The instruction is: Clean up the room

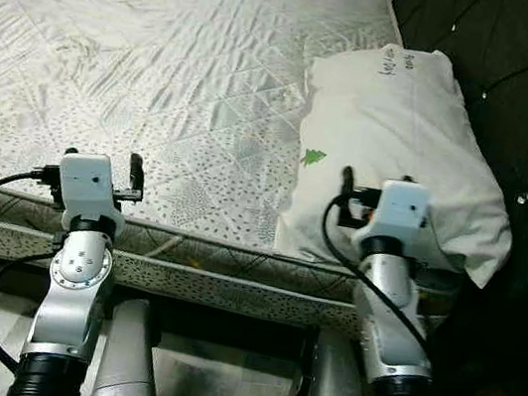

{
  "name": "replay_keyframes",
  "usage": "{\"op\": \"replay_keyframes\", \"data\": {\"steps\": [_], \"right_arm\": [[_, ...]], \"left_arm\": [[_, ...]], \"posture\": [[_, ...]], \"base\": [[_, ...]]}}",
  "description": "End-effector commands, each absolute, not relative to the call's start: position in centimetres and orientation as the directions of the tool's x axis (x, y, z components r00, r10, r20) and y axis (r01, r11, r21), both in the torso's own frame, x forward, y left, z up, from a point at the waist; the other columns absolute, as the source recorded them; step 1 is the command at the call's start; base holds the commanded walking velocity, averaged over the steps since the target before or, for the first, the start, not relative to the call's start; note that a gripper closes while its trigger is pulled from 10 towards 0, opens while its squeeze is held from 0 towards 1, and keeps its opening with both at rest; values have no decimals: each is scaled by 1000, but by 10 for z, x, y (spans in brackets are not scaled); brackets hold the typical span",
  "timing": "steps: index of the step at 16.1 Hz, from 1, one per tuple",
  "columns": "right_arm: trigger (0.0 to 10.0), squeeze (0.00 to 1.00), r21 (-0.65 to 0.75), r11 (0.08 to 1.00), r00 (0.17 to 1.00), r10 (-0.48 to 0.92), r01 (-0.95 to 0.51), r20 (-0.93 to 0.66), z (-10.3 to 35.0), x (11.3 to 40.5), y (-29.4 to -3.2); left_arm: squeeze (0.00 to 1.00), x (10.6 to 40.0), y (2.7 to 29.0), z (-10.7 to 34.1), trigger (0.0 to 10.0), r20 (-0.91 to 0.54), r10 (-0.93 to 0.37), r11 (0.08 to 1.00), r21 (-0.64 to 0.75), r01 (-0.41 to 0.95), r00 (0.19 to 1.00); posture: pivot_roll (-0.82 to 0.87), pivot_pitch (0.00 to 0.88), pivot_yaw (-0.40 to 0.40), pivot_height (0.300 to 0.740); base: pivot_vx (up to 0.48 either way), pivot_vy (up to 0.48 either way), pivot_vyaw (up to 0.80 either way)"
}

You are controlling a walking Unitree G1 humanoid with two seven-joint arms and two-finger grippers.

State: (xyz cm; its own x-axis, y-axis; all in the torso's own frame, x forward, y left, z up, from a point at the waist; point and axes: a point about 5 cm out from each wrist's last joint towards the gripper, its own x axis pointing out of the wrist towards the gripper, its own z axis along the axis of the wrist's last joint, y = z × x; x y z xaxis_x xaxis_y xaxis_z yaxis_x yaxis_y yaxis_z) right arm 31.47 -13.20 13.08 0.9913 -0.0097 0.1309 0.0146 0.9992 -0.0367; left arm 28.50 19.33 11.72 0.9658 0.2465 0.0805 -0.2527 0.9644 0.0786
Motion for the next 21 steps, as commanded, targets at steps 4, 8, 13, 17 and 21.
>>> {"op": "replay_keyframes", "data": {"steps": [4,8,13,17,21], "right_arm": [[10000,0,-72,997,987,-6,18,164,141,323,-136],[10000,0,-82,996,986,-15,29,167,144,326,-138],[10000,0,-109,992,984,-41,61,174,144,328,-141],[10000,0,-132,989,980,-45,72,193,147,328,-142],[10000,0,-143,986,979,-57,86,197,146,327,-144]], "left_arm": [[0,283,188,119,10000,84,241,966,75,-247,967],[0,283,185,117,10000,72,238,968,67,-243,969],[0,285,185,120,10000,73,230,970,67,-235,970],[0,288,181,122,10000,70,216,973,62,-221,974],[0,288,181,122,10000,66,212,974,64,-216,975]], "posture": [[109,0,-11,544],[102,0,-17,578],[105,0,-7,637],[100,0,0,695],[101,0,4,740]], "base": [[0,0,0],[0,0,0],[0,0,0],[0,0,0],[0,0,0]]}}
